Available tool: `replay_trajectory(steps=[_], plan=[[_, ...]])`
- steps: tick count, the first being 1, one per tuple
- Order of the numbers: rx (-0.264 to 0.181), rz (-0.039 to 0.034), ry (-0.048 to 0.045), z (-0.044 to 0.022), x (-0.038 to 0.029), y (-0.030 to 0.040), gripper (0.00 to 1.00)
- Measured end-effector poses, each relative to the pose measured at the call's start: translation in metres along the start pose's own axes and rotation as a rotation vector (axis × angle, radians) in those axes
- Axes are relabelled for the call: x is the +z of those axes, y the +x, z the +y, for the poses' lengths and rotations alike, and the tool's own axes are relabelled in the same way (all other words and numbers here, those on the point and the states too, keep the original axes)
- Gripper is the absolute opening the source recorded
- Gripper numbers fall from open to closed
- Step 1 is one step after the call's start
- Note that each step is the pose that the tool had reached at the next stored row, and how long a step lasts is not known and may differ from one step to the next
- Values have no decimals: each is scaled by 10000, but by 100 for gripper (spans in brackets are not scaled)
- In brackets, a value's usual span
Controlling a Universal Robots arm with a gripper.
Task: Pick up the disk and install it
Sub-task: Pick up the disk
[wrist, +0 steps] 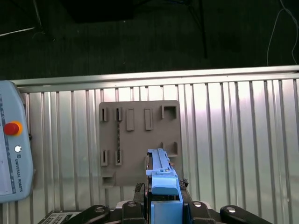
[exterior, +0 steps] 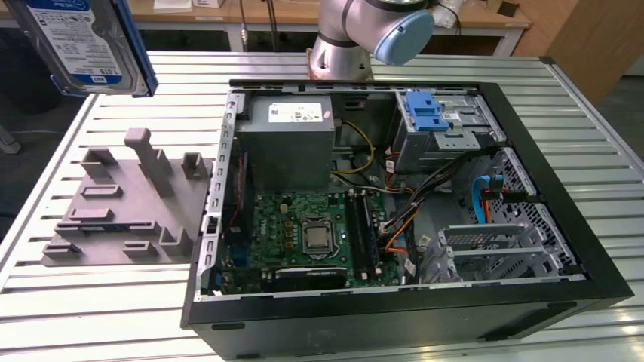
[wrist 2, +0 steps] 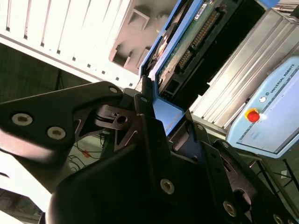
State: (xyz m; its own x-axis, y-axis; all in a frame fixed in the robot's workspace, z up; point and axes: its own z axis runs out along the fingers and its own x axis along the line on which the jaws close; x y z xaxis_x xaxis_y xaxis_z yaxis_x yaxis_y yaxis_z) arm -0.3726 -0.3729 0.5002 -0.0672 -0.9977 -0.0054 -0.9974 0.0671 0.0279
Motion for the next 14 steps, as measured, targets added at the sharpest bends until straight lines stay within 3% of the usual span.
replay_trajectory(steps=[6, 14], plan=[[-1, 0, -5, -67, -2, 75, 36], [0, 2, -28, -202, -7, 125, 36]])
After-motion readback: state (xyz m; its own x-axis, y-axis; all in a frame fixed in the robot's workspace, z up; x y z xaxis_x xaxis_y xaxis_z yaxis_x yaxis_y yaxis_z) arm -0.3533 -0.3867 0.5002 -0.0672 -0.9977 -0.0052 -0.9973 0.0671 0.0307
